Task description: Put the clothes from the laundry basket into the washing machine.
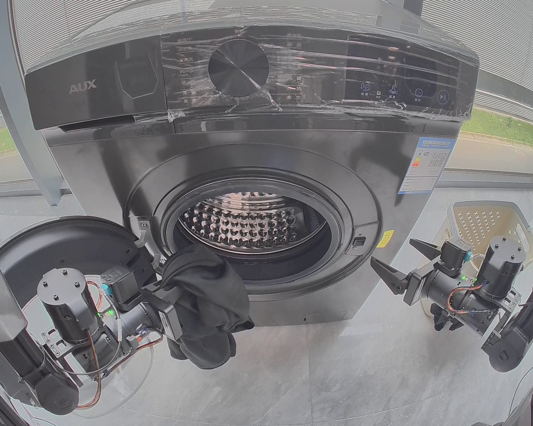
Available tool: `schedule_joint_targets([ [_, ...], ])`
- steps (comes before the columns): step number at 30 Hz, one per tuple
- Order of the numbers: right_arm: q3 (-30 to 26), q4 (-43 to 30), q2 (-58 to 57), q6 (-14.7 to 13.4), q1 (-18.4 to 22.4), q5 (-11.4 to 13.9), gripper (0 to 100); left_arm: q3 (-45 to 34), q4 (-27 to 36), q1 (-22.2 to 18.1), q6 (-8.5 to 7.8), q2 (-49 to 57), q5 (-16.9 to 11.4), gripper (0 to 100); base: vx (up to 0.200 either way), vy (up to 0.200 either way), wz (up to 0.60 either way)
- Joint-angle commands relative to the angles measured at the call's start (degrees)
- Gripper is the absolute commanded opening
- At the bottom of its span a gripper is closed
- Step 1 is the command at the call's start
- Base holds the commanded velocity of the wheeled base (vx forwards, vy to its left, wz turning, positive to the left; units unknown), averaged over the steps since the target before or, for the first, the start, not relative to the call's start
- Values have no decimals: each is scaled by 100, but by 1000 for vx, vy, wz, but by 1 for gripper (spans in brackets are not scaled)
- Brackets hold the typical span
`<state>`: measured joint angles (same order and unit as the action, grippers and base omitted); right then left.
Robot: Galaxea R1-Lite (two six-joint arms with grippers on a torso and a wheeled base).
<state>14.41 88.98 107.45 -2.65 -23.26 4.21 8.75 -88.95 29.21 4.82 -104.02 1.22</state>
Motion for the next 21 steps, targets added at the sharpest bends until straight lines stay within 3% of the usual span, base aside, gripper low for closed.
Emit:
schedule_joint_targets([
  [1,-8,32,13,1,-3,10,100,-5,-25,23,2,-39,1,0,0,0,0],
  [14,-8,32,13,1,-21,10,100,-14,-25,226,11,-22,1,0,0,0,0],
  [18,-17,32,-22,1,-170,-16,100,65,-17,401,-174,-92,115,0,0,0,0],
  [21,0,32,-48,10,-205,-7,100,285,1,524,-156,-329,115,0,0,0,0],
])
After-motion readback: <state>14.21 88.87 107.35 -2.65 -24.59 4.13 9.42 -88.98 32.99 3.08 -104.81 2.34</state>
